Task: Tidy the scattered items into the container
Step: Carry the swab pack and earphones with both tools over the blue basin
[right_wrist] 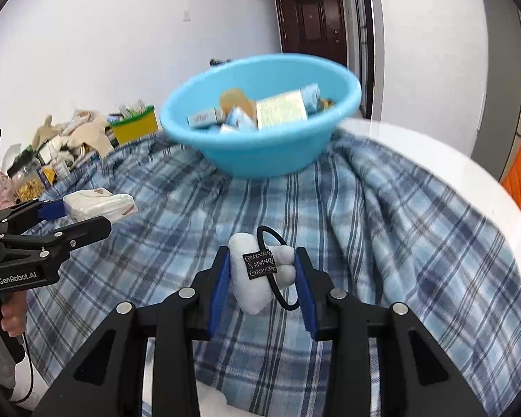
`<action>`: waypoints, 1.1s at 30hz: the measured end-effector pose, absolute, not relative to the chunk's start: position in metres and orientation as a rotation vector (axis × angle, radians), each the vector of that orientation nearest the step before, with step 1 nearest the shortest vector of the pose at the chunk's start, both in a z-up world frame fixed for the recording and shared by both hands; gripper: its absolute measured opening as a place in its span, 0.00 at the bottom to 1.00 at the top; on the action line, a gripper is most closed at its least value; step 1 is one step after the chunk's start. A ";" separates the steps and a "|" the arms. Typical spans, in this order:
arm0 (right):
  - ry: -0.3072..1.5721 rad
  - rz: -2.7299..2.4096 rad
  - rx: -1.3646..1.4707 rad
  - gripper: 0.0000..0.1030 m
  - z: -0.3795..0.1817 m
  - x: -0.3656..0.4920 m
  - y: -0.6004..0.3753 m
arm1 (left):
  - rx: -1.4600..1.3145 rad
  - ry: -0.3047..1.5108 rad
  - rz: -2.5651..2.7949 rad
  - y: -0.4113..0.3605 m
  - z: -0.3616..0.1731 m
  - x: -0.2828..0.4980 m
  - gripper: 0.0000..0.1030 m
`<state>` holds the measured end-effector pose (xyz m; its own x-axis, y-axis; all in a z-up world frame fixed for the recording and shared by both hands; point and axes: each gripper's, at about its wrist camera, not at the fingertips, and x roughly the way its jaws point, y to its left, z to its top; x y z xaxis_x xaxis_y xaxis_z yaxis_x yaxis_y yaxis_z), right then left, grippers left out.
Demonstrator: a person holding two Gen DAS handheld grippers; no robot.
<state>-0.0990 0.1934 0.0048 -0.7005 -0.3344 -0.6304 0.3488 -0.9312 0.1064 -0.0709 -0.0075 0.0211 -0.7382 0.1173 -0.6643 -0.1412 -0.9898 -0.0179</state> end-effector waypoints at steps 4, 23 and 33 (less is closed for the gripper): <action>0.039 -2.619 0.881 0.34 0.030 -0.102 0.192 | -0.997 0.060 2.836 -0.008 0.047 -0.074 0.74; 0.042 -2.719 0.572 0.34 0.130 -0.094 0.185 | -0.660 0.027 2.935 -0.003 0.151 -0.071 0.74; 0.049 -2.729 0.520 0.34 0.143 -0.094 0.182 | -0.605 0.061 2.953 -0.006 0.164 -0.060 0.74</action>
<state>-0.0937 0.1818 0.1429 -0.8672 -0.3422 -0.3618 0.3551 -0.9343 0.0327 -0.0597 -0.0057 0.1641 -0.9119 0.1154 -0.3938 -0.1315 -0.9912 0.0141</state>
